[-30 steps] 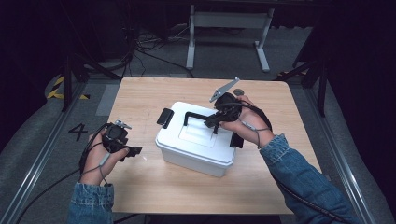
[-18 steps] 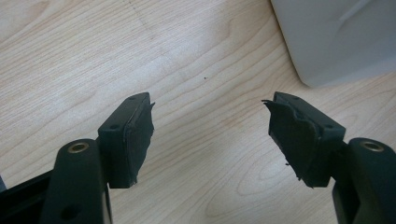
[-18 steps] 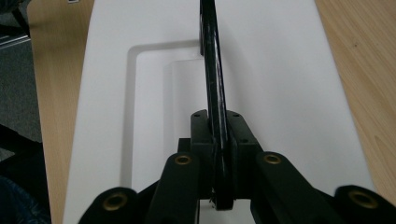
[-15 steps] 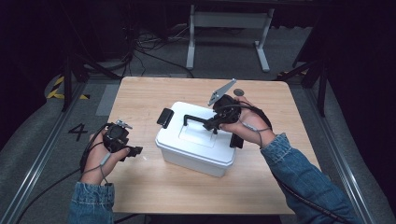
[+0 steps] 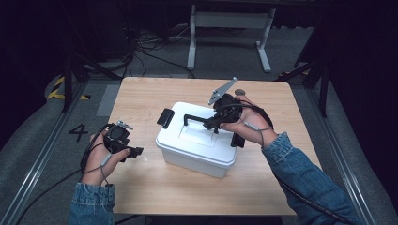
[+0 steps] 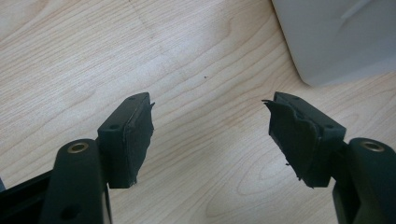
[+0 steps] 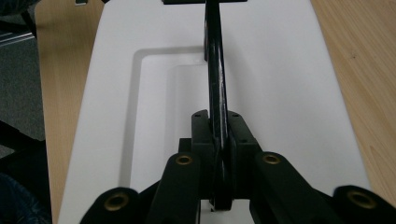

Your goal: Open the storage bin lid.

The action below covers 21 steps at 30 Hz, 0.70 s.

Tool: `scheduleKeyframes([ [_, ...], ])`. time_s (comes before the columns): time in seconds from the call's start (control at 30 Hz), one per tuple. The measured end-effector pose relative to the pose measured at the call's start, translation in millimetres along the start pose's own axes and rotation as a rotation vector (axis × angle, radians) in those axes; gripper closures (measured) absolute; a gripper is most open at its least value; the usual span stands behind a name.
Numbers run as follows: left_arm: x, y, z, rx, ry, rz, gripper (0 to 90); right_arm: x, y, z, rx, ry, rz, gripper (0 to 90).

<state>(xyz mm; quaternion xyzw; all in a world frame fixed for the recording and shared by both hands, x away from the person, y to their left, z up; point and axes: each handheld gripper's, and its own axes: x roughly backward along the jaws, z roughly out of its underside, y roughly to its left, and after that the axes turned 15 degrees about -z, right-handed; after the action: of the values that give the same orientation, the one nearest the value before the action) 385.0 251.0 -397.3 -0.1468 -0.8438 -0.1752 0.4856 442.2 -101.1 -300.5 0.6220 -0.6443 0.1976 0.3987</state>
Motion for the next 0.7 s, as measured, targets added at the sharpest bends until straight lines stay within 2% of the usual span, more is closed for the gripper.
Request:
scheduleKeyframes([
  [0.13,-1.4,-0.3,0.0,0.000,0.000,0.017,31.3,5.0,1.5,-3.2,-0.004,-0.014,-0.002,84.3],
  [0.7,-1.3,0.0,0.3,0.009,0.003,0.019,31.2,32.0,9.7,-15.2,0.012,-0.053,0.016,84.4],
])
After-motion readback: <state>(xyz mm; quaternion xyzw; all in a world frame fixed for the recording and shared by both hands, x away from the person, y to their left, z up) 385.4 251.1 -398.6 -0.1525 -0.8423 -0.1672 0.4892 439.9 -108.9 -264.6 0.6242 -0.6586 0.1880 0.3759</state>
